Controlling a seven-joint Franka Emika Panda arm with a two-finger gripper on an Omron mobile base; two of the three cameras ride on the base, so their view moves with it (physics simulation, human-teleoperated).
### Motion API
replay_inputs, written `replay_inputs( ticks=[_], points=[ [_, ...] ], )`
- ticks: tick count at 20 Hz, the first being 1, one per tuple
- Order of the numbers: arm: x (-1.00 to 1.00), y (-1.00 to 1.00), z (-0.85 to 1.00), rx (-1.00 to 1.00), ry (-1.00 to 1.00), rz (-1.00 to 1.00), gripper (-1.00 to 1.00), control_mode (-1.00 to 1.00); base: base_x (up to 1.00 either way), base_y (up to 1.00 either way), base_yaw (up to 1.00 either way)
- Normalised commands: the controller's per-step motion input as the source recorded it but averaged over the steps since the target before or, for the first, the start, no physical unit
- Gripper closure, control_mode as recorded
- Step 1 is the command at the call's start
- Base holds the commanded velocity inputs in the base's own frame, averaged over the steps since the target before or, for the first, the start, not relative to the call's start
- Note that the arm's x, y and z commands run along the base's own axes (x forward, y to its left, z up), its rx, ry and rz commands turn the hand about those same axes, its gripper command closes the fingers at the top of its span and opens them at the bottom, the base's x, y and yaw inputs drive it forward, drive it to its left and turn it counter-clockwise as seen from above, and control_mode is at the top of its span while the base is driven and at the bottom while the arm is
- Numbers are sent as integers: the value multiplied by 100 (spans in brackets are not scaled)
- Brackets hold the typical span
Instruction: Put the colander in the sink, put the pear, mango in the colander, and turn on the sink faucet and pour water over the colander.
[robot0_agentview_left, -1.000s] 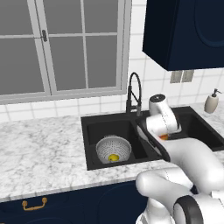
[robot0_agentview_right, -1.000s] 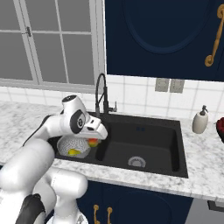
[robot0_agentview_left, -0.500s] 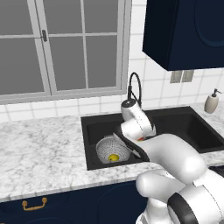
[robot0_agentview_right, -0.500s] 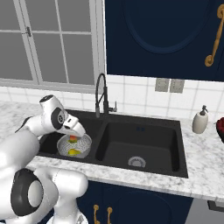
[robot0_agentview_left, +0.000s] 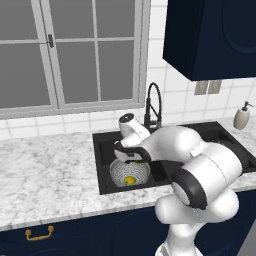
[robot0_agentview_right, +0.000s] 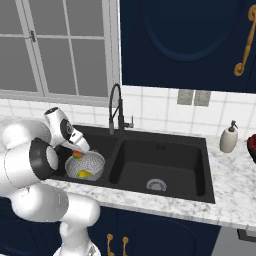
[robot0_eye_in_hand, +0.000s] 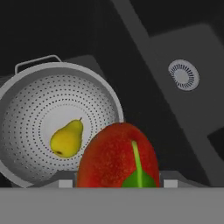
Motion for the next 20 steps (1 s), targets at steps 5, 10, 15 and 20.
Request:
replay_inputs(
  ticks=[5, 10, 15, 20],
  points=[
    [45, 15, -44, 9, 0, -1, 100, -100, 0, 0, 0],
    [24, 1, -43, 18, 0, 0, 100, -100, 0, 0, 0],
    [-2, 0, -33, 8, 0, 0, 100, -100, 0, 0, 0],
    [4, 0, -37, 0, 0, 0, 100, -100, 0, 0, 0]
  ],
)
